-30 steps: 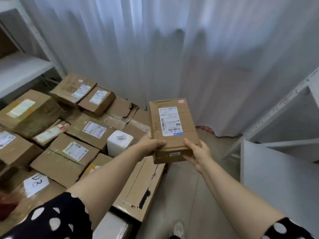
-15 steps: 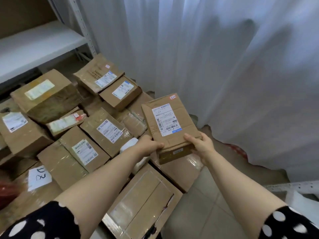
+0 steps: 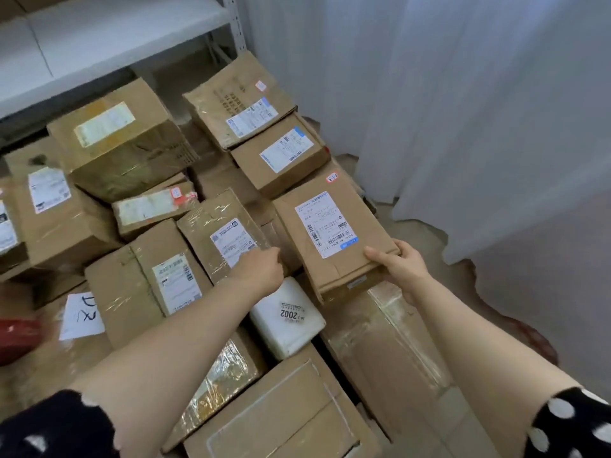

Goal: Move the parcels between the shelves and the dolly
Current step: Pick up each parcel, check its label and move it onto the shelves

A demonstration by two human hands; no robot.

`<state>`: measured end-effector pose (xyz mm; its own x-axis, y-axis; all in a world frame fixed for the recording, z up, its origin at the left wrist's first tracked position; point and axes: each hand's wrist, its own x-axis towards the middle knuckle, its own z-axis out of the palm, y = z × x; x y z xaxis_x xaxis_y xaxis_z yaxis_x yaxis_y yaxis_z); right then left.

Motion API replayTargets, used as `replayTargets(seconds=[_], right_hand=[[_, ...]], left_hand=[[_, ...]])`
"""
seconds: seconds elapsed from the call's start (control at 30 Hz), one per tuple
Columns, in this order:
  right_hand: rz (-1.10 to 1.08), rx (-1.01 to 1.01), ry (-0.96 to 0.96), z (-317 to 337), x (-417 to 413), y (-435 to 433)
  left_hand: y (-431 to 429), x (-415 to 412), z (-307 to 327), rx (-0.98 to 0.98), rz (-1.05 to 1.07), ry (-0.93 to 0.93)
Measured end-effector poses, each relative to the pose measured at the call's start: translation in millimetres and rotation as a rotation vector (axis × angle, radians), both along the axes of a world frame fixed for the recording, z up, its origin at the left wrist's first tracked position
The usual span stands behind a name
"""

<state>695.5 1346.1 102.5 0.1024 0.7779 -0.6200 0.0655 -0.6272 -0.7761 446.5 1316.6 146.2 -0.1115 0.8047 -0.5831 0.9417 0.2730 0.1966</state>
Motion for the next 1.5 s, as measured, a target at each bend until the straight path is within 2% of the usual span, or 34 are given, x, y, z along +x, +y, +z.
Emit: replayTargets(seconds=[0.2, 0.43, 0.77, 0.97, 1.1, 1.2, 1.5], right_hand=[[0.093, -0.033, 0.013, -47.0, -19.7, 45.4], [0.178, -0.049, 0.032, -75.3, -39.6, 70.5], [0.145, -0.102, 0.210, -83.5, -55.9, 85.8], [0.149, -0.075, 0.156, -93.4, -58.8, 85.0], [0.237, -0.044, -0.017, -94.3, -60.2, 85.3], [0.205, -0.054, -0.105, -92.7, -61.7, 81.0], [0.233, -0.055, -0.177, -16.5, -50.7, 19.2]], left_hand=[[19.3, -15.2, -31.7, -0.041, -0.030, 0.102], [33.8, -21.7, -58.8, -0.090, -0.021, 0.079], [37.6, -17.1, -70.2, -0.004, 0.020, 0.048], [34.7, -17.2, -78.2, -0.023, 0.013, 0.080], [35.3, -15.1, -79.9, -0.032, -0.004, 0.126], [33.4, -12.2, -75.4, -0.020, -0.013, 0.155], [17.1, 4.9, -12.8, 0.019, -0.075, 0.137]])
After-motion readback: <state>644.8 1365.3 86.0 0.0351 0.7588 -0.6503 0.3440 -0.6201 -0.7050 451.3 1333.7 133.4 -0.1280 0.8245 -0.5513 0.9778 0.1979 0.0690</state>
